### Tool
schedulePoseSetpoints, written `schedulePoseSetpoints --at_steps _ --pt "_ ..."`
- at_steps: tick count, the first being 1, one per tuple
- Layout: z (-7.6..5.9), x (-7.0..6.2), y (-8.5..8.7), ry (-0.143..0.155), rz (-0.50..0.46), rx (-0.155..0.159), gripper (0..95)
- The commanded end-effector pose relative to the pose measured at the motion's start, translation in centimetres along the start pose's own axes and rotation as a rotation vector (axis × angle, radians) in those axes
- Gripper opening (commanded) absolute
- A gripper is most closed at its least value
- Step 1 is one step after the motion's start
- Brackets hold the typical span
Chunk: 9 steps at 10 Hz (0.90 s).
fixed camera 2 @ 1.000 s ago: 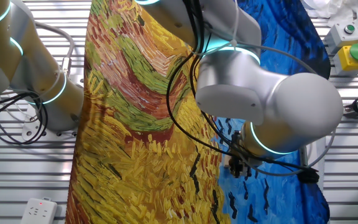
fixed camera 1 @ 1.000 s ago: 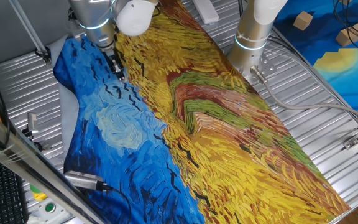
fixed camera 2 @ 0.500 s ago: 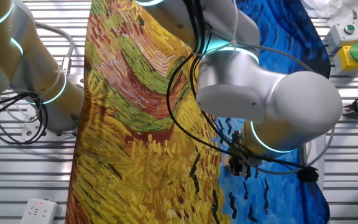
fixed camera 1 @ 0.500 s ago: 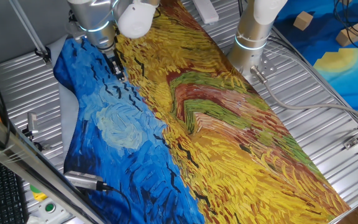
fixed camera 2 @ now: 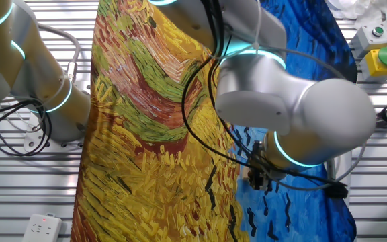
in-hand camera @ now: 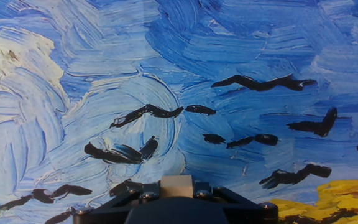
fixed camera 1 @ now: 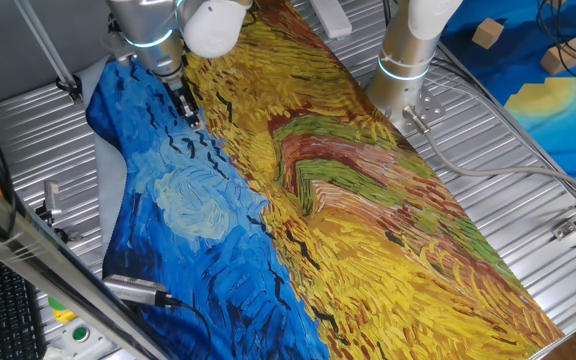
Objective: Pick up the small block on the left and move it to the right
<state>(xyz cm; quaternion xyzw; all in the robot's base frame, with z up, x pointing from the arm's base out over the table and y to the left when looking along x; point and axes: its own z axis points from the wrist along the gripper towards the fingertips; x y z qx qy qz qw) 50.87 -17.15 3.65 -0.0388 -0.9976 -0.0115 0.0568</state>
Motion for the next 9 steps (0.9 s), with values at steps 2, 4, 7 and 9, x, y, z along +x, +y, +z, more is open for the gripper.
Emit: schedulePoseSetpoints --at_steps 2,4,7,9 --pt "-0.57 0.2 0.1 0.001 -0.001 -0.001 0.0" --pt "-0.57 0.2 0.12 0.003 -0.001 -0.002 0.0" --pt "-0.57 0.2 0.12 0.0 0.004 0.0 0.0" --pt "-0.58 0.2 0.12 0.001 0.01 -0.001 0.0"
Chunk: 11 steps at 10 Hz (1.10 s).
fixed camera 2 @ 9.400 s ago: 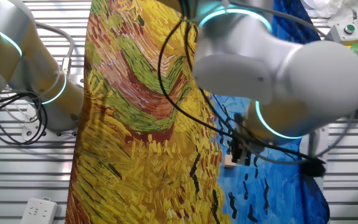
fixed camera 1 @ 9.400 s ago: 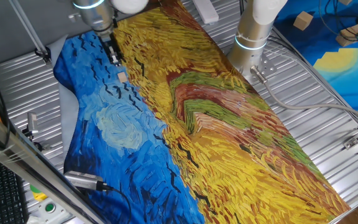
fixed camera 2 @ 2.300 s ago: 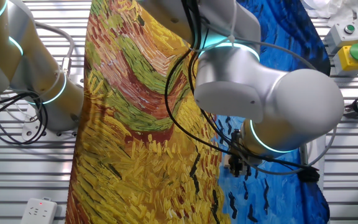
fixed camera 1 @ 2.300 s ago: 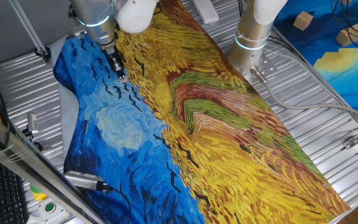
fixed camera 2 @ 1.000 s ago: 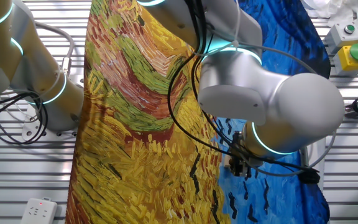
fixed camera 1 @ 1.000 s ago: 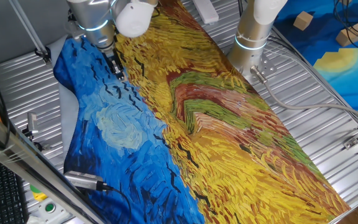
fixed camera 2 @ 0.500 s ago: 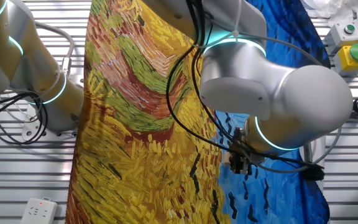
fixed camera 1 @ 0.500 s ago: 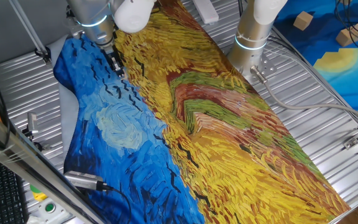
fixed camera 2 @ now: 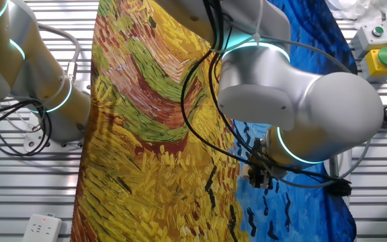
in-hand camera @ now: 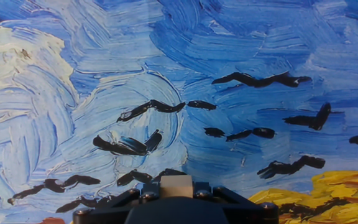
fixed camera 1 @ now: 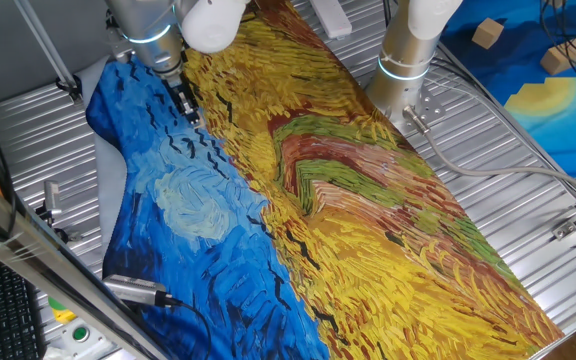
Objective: Pick up the small block on the left and move it to the right
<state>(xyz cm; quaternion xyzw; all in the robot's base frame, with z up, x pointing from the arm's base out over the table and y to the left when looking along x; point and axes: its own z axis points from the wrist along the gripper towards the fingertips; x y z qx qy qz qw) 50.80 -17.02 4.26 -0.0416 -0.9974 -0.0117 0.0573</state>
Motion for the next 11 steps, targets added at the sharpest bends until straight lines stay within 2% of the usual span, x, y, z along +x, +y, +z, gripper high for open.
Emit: schedulePoseSetpoints --at_steps 1,4,6,9,11 --pt "0.01 0.05 -0.01 0.0 0.009 0.0 0.0" --pt "0.02 0.05 -0.01 -0.004 0.02 0.002 0.0" --pt "0.02 0.09 -0.03 0.013 0.03 0.006 0.0" --pt "0.04 0.08 0.06 0.016 0.034 0.005 0.0" --pt "0.2 -0.05 0.74 0.015 0.046 -0.001 0.0"
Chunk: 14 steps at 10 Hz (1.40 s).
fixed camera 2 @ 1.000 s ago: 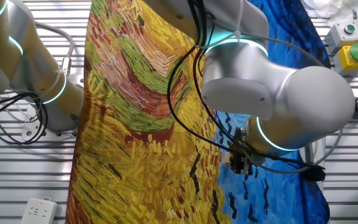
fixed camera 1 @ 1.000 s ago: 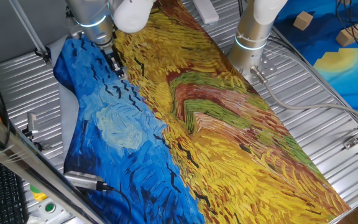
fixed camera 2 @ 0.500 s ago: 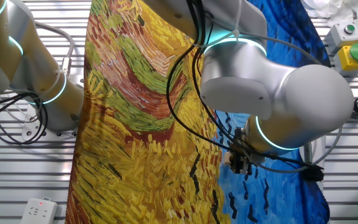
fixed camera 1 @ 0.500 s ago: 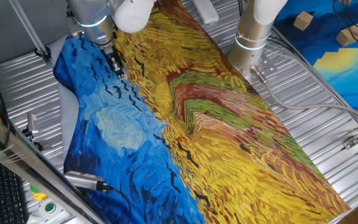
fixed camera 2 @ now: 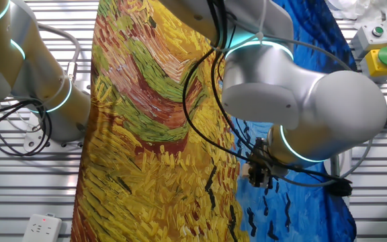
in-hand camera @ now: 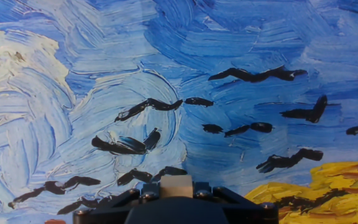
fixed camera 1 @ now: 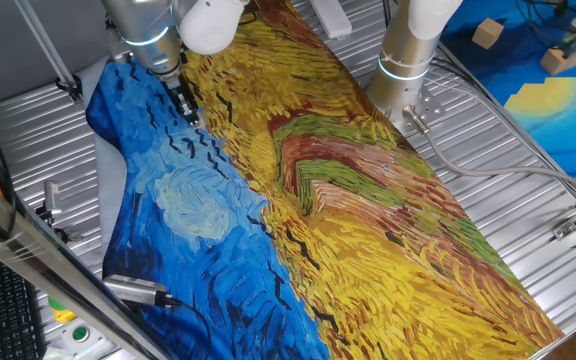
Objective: Pick up the small block on the left and move it to the right
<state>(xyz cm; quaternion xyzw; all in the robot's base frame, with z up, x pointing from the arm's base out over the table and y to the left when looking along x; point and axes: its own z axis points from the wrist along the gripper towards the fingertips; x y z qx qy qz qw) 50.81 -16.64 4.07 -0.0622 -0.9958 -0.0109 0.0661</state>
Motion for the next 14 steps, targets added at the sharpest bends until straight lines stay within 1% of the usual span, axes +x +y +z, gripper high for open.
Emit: schedulePoseSetpoints --at_steps 1,2,3,4,7,8,9,10,12,13,14 --pt "0.0 -0.4 1.1 -0.001 0.012 -0.004 0.0" --pt "-0.1 -0.9 2.0 0.0 0.021 -0.004 0.0" --pt "-0.3 -1.6 3.3 0.002 0.034 -0.005 0.0" --pt "-0.5 -2.5 5.7 0.003 0.055 -0.007 0.0" --pt "-0.9 -3.6 9.4 0.003 0.087 -0.007 0.0" --pt "-1.1 -3.8 9.8 0.003 0.089 -0.008 0.0" --pt "-1.2 -4.0 10.7 0.004 0.098 -0.013 0.0" --pt "-1.3 -4.2 11.9 0.003 0.106 -0.012 0.0" --pt "-0.9 -4.4 13.5 0.002 0.12 -0.013 0.0" --pt "-0.4 -4.6 15.0 -0.001 0.129 -0.014 0.0" --pt "-0.1 -4.7 15.6 -0.001 0.129 -0.012 0.0"
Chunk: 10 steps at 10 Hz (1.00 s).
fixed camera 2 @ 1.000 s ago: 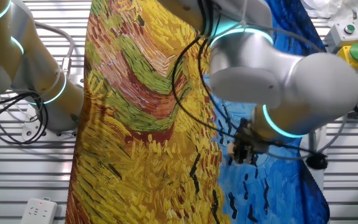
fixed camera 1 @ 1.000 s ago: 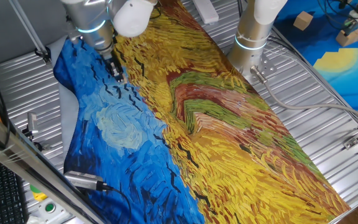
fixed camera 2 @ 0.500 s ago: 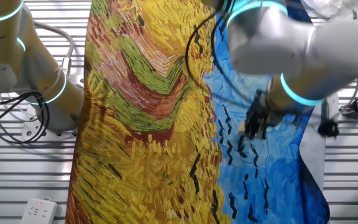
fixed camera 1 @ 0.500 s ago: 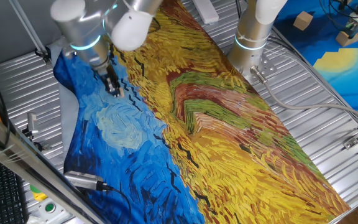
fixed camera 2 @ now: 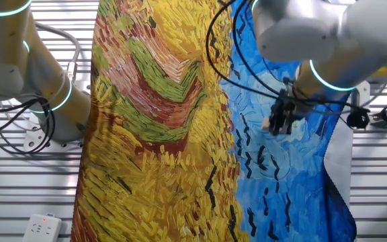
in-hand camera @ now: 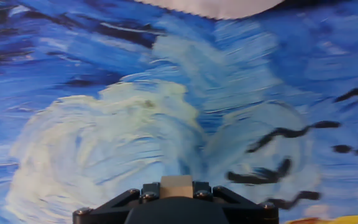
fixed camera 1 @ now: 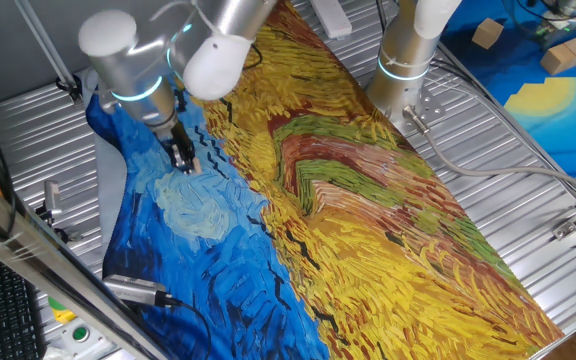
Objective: Pick up the small block on the left and move it to the right
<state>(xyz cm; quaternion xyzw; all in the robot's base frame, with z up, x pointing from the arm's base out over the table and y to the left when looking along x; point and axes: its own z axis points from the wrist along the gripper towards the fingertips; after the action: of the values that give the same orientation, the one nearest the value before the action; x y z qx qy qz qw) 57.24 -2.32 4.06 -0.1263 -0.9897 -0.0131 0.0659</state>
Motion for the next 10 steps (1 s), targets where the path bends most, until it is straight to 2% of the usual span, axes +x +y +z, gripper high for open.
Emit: schedulePoseSetpoints --at_steps 1,6,10 --pt "0.6 -0.1 1.4 -0.001 0.001 0.004 0.0" --pt "-0.3 0.4 5.9 -0.001 0.001 0.001 0.0" --pt "-1.2 0.0 8.4 0.002 0.0 -0.008 0.0"
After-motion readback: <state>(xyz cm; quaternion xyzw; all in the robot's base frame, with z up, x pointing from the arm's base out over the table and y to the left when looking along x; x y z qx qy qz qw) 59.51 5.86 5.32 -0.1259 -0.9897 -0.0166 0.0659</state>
